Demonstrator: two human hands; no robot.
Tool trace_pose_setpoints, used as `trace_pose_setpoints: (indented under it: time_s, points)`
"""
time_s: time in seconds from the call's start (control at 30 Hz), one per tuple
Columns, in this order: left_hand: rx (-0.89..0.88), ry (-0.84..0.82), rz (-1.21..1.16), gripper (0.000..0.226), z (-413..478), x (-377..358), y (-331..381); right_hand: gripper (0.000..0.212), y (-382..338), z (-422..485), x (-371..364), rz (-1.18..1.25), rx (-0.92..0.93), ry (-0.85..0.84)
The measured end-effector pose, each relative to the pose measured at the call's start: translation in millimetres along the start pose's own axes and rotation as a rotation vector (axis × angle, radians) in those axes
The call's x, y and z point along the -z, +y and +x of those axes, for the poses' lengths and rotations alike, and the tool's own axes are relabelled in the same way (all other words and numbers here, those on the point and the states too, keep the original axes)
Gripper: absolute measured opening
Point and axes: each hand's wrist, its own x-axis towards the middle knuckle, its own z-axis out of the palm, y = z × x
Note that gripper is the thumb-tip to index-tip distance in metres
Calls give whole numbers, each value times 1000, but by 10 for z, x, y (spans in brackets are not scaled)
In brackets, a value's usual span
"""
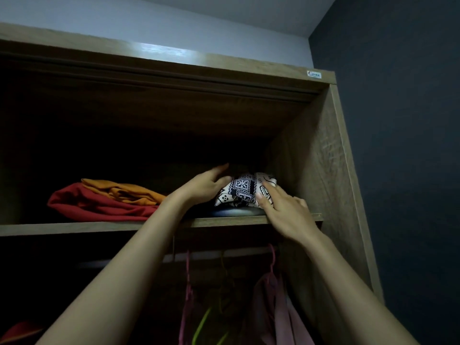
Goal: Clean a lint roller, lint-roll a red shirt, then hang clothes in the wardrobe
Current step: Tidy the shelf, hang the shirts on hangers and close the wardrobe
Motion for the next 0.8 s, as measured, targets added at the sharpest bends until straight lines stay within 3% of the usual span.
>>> trace_pose_setpoints:
  time_s: [0.13, 0.3, 0.4, 0.47, 0.67, 0.8]
  points:
    - [-139, 95, 188, 51, -309, 37, -17, 54, -25, -108, -22, -32, -4, 95]
    - [-250, 232, 260, 49, -686, 101, -7, 59, -109, -253, -81, -106, -80, 160]
    - [-313, 387, 304, 45, -1023, 238, -103, 61, -341, -385, -134, -3, -8, 353]
    - [-318, 491, 334, 41, -1260, 393, -234, 57, -599, -451, -196, 115, 88, 395]
    - [-75, 687, 348, 42, -1707, 1113, -798, 53, -1520, -364, -342, 404, 278, 300]
    - [177, 601, 255, 43, -1709, 1401, -1031, 52, -1921, -178, -533, 381, 307, 207]
